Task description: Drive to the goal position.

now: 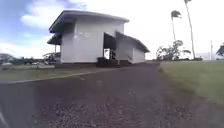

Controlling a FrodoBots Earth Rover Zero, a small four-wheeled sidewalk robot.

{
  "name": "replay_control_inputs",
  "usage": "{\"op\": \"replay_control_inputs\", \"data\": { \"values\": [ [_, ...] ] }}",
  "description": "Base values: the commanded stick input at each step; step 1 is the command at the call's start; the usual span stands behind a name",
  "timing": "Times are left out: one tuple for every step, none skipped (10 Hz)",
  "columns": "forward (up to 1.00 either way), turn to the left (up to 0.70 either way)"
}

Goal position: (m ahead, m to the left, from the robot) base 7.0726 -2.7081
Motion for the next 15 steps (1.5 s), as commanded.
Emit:
{"op": "replay_control_inputs", "data": {
  "values": [
    [0.7, 0.0],
    [0.7, 0.0],
    [0.7, -0.14],
    [0.7, -0.35],
    [0.7, -0.35],
    [0.7, -0.35],
    [0.7, -0.35],
    [0.7, -0.35],
    [0.7, -0.35],
    [0.7, -0.35],
    [0.7, -0.35],
    [0.7, -0.35],
    [0.7, -0.35],
    [0.7, -0.35],
    [0.7, -0.35]
  ]
}}
